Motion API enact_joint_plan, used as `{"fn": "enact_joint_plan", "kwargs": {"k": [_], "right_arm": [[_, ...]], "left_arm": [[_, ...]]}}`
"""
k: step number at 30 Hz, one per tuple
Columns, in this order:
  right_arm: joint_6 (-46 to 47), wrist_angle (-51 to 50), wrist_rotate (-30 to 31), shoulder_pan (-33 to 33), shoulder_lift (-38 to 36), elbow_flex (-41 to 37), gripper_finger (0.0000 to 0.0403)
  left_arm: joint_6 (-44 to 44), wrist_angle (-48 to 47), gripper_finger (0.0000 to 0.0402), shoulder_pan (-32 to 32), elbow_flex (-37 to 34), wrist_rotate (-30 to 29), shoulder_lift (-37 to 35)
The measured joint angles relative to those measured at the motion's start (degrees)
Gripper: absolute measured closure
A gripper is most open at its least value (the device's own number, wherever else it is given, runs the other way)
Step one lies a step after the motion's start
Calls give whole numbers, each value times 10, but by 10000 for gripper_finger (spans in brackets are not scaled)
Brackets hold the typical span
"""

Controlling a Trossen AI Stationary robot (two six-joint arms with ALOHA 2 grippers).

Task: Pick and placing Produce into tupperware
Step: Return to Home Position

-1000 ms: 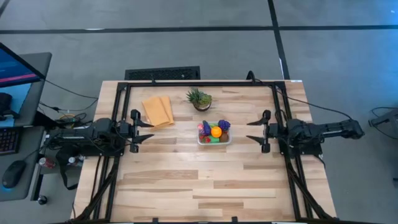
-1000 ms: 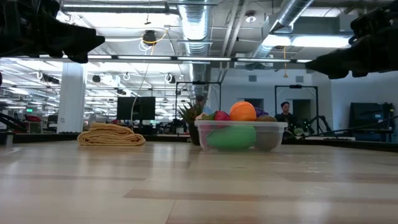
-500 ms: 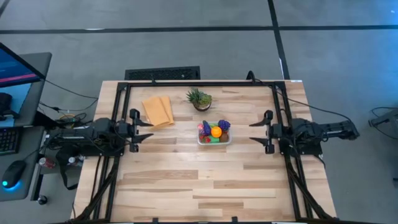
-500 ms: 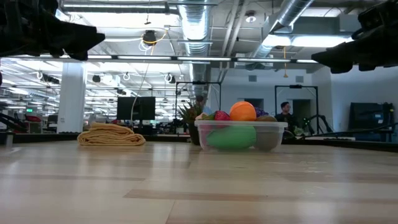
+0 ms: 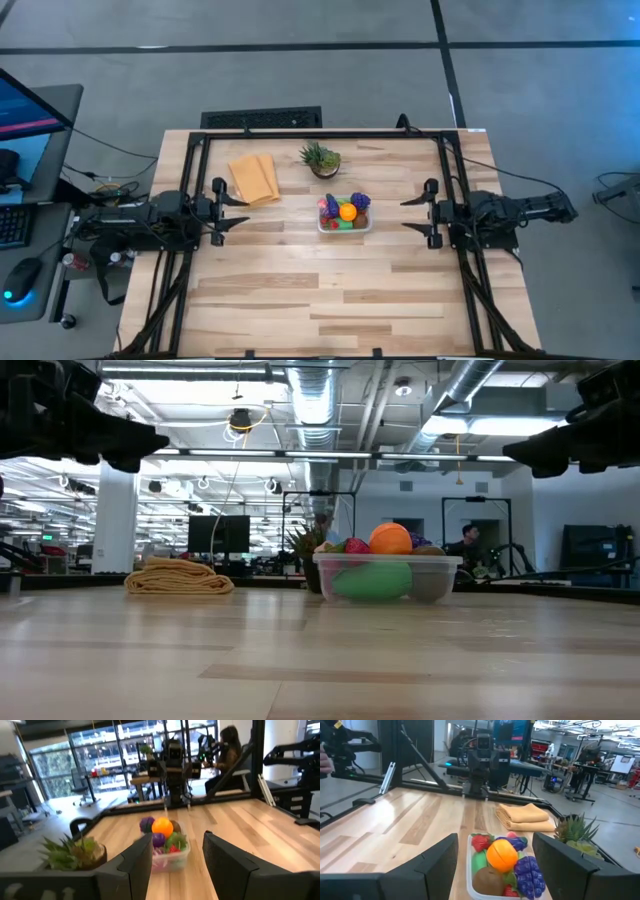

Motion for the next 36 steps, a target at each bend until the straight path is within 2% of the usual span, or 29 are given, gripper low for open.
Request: {"fn": "enact_joint_plan", "kwargs": {"k": [36], "right_arm": [[0, 0, 1, 0, 0, 0, 152]], "left_arm": [[5, -14, 236, 0, 0, 1, 2]]}}
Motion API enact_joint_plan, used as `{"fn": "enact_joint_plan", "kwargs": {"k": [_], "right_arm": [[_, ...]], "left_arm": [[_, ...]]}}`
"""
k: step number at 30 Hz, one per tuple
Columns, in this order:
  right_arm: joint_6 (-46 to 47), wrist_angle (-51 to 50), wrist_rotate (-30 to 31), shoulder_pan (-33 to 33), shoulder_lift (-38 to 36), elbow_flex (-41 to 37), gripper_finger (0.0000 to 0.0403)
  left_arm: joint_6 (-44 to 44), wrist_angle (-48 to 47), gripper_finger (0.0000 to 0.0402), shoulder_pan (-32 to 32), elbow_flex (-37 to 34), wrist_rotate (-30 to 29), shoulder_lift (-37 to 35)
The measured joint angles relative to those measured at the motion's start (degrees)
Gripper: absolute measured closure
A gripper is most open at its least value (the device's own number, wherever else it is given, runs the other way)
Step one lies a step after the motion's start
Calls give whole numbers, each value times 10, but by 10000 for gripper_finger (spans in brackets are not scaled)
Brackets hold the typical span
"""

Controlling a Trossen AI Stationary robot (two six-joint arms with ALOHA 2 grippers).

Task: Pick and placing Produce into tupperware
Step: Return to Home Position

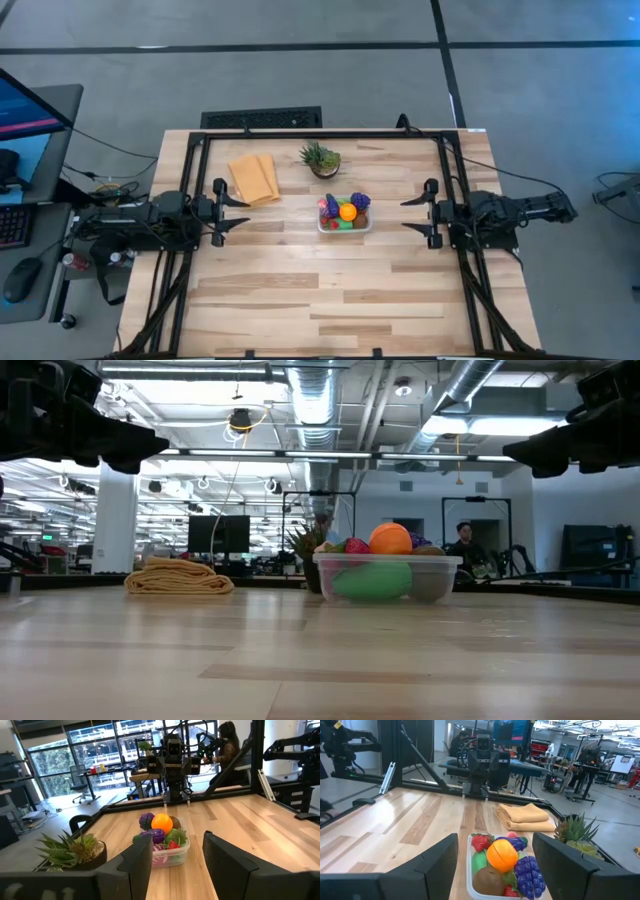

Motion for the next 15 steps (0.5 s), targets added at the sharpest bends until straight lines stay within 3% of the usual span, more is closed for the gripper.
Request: {"fn": "enact_joint_plan", "kwargs": {"k": [15], "right_arm": [[0, 0, 0, 0, 0, 0, 152]], "left_arm": [[0, 0, 236, 0, 0, 0, 0]]}}
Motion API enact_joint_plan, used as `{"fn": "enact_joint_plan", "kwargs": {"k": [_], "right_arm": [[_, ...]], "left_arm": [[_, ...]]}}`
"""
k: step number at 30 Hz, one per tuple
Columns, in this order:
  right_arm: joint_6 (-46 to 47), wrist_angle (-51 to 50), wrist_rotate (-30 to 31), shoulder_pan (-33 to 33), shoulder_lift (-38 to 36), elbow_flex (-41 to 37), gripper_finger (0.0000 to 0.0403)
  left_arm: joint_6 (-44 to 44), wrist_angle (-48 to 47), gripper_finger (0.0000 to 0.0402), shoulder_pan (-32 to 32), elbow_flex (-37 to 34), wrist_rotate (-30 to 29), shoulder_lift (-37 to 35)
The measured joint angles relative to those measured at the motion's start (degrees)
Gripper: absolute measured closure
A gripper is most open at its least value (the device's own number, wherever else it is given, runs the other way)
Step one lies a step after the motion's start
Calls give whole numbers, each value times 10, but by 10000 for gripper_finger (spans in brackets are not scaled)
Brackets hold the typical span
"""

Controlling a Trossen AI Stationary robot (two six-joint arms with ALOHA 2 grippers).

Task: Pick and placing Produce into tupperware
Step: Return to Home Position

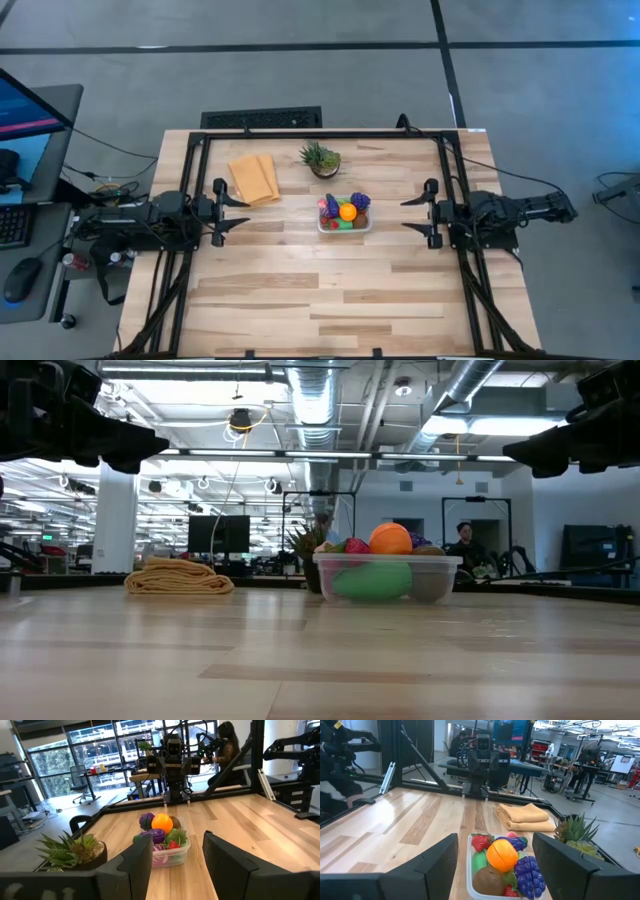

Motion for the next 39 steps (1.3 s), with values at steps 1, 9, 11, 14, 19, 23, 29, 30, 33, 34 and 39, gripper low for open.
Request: {"fn": "enact_joint_plan", "kwargs": {"k": [1, 9, 11, 14, 19, 23, 29, 30, 33, 34, 39], "right_arm": [[0, 0, 0, 0, 0, 0, 152], [0, 0, 0, 0, 0, 0, 152], [0, 0, 0, 0, 0, 0, 152], [0, 0, 0, 0, 0, 0, 152], [0, 0, 0, 0, 0, 0, 152], [0, 0, 0, 0, 0, 0, 152], [0, 0, 0, 0, 0, 0, 152], [0, 0, 0, 0, 0, 0, 152], [0, 0, 0, 0, 0, 0, 152], [0, 0, 0, 0, 0, 0, 152], [0, 0, 0, 0, 0, 0, 152]], "left_arm": [[2, 0, 236, 0, 0, 0, 0], [-2, 0, 236, 0, 0, 0, 0], [1, 0, 236, 0, 0, 0, 0], [-4, 0, 236, 0, 0, 0, 0], [1, 0, 236, 0, 0, 0, 0], [-4, 0, 236, 0, 0, 0, 0], [1, 0, 236, 0, 0, 0, 0], [1, 0, 236, 0, 0, 0, 0], [-5, 0, 236, 0, 0, 0, 0], [-4, 0, 236, 0, 0, 0, 0], [-4, 0, 236, 0, 0, 0, 0]]}}
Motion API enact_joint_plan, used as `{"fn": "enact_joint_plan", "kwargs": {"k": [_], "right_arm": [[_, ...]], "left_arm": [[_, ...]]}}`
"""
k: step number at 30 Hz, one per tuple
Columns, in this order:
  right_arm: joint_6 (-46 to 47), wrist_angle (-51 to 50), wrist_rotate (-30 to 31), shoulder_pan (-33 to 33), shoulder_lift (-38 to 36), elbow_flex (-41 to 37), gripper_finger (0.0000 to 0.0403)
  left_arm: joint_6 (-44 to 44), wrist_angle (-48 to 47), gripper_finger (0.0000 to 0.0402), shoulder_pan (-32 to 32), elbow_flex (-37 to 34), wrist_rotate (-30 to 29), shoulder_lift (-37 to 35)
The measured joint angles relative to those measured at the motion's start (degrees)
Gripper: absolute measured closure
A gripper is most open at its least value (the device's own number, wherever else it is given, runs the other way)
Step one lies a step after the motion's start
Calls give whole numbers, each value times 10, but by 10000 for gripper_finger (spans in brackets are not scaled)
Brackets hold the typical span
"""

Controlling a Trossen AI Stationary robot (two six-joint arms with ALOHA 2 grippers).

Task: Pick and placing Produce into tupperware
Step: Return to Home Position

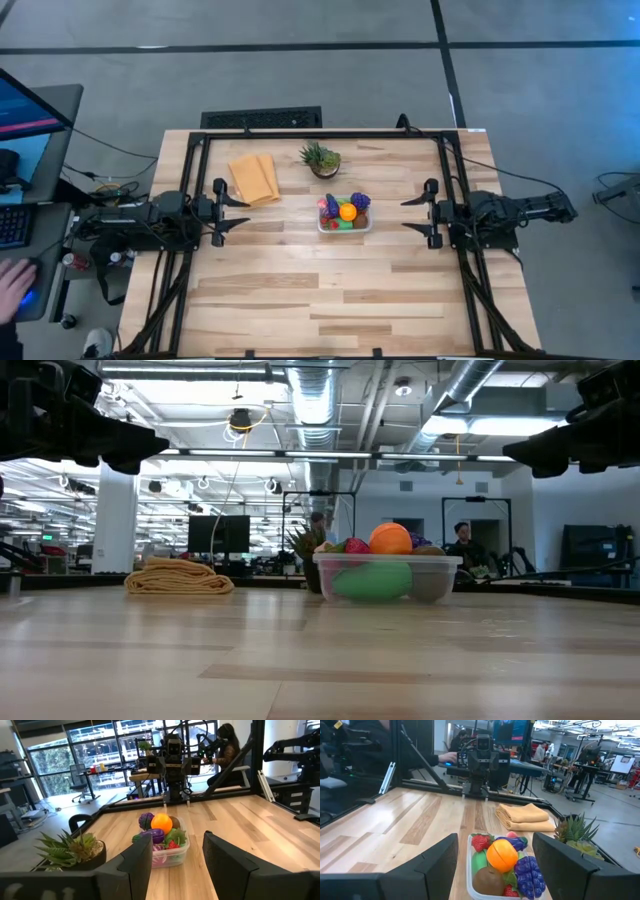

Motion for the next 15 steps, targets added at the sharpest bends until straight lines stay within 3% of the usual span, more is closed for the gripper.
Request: {"fn": "enact_joint_plan", "kwargs": {"k": [15], "right_arm": [[0, 0, 0, 0, 0, 0, 152]], "left_arm": [[5, 0, 236, 0, 0, 0, 0]]}}
